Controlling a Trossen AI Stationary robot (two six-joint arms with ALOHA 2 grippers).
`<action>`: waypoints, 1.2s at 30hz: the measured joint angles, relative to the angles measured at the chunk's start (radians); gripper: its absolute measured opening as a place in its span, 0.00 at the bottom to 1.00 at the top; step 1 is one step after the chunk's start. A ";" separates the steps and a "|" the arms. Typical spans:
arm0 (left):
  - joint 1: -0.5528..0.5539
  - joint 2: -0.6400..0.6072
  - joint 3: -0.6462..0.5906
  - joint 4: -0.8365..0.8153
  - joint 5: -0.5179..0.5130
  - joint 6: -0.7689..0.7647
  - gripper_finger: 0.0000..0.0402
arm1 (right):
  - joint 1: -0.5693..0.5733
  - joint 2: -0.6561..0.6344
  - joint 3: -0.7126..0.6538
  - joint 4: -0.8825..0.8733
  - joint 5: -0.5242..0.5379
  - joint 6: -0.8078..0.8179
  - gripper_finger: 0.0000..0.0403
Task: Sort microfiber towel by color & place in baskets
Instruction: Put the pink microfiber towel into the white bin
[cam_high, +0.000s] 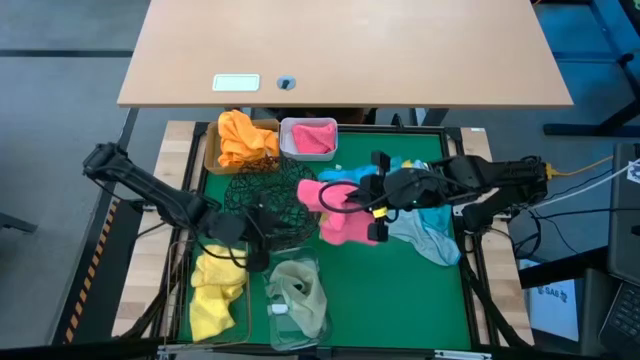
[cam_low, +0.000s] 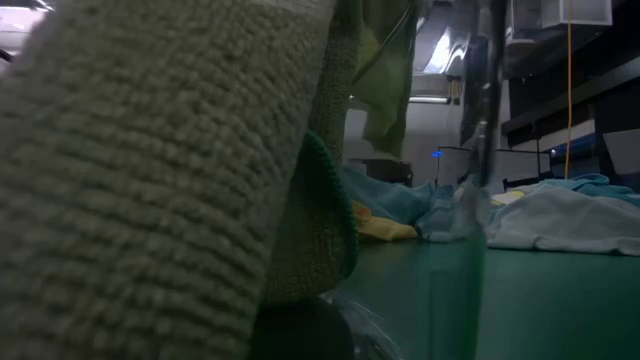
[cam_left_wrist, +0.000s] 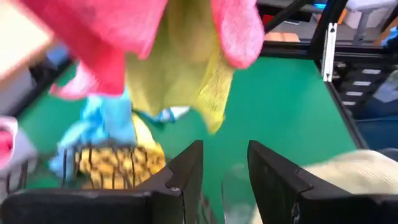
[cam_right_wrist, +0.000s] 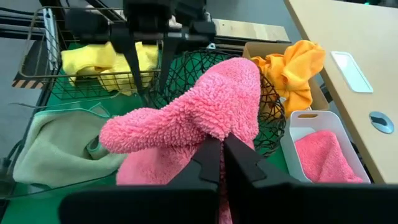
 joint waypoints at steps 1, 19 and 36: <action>0.000 0.021 0.000 0.035 -0.005 0.030 0.30 | 0.000 0.000 0.000 0.001 0.000 0.000 0.01; 0.113 0.292 0.000 0.493 0.071 0.072 0.47 | 0.000 0.000 0.000 0.011 -0.001 0.000 0.01; 0.172 0.394 0.000 0.604 0.110 0.064 0.09 | 0.000 0.000 0.000 0.045 0.017 -0.054 0.01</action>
